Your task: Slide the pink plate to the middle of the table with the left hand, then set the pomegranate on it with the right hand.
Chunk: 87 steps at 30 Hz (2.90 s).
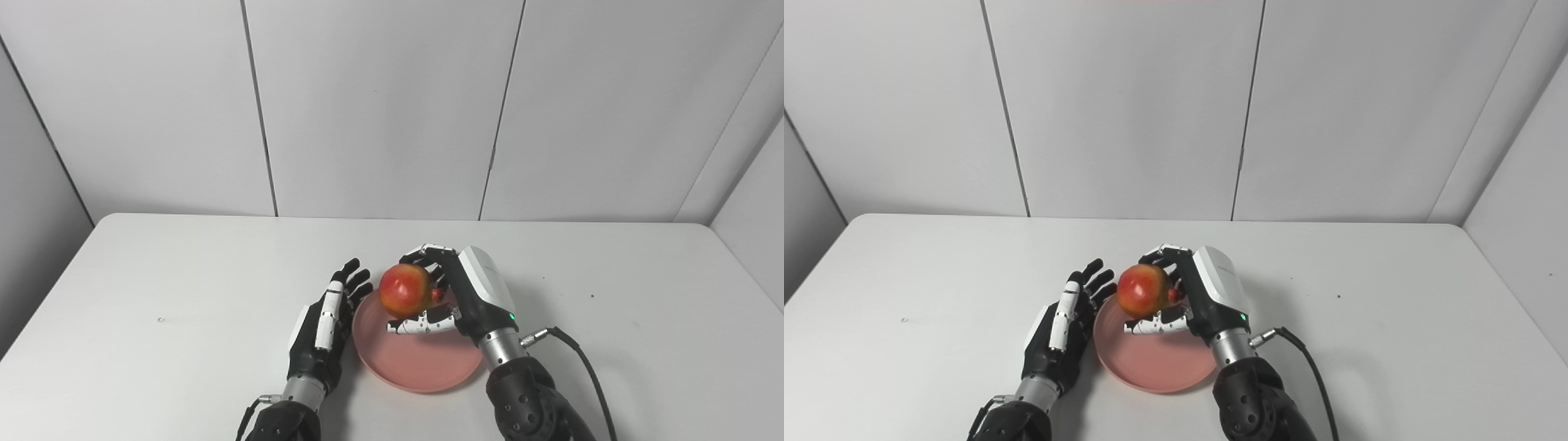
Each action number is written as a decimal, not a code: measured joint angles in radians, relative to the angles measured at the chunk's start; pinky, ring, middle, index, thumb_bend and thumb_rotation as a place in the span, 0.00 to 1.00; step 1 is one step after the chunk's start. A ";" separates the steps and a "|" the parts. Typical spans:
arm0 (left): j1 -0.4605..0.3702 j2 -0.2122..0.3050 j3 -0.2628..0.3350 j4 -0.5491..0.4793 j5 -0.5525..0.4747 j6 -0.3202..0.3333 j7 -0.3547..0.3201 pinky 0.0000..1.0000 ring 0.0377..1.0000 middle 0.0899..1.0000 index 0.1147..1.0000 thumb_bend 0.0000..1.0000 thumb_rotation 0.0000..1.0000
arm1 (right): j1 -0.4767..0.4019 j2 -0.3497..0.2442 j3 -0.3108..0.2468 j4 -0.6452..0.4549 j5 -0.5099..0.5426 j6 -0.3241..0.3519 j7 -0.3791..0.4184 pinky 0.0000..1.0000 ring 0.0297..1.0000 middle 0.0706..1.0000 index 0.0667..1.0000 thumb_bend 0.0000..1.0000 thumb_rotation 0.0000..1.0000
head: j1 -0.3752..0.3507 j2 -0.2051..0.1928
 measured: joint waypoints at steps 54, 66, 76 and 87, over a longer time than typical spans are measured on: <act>0.000 0.000 0.001 -0.016 0.006 0.020 0.008 0.90 0.88 0.89 0.88 0.44 1.00 | 0.062 -0.059 0.063 0.057 -0.140 -0.049 0.086 0.86 0.89 0.89 0.88 0.89 0.36 | -0.015 0.038; 0.000 -0.001 0.002 -0.016 0.008 0.023 0.008 0.90 0.89 0.90 0.88 0.44 1.00 | 0.062 -0.061 0.061 0.051 -0.168 -0.048 0.114 0.89 0.91 0.92 0.91 0.90 0.40 | -0.014 0.038; 0.000 -0.001 0.001 -0.016 0.008 0.023 0.006 0.90 0.90 0.91 0.89 0.44 1.00 | 0.066 -0.060 0.034 -0.007 -0.158 -0.049 0.119 0.87 0.92 0.92 0.92 0.90 0.42 | -0.020 0.035; -0.001 0.000 0.007 -0.016 -0.003 0.026 0.002 0.92 0.93 0.92 0.89 0.44 1.00 | 0.067 -0.054 -0.041 -0.156 -0.116 -0.049 0.105 0.82 0.89 0.93 0.92 0.95 0.45 | -0.028 0.029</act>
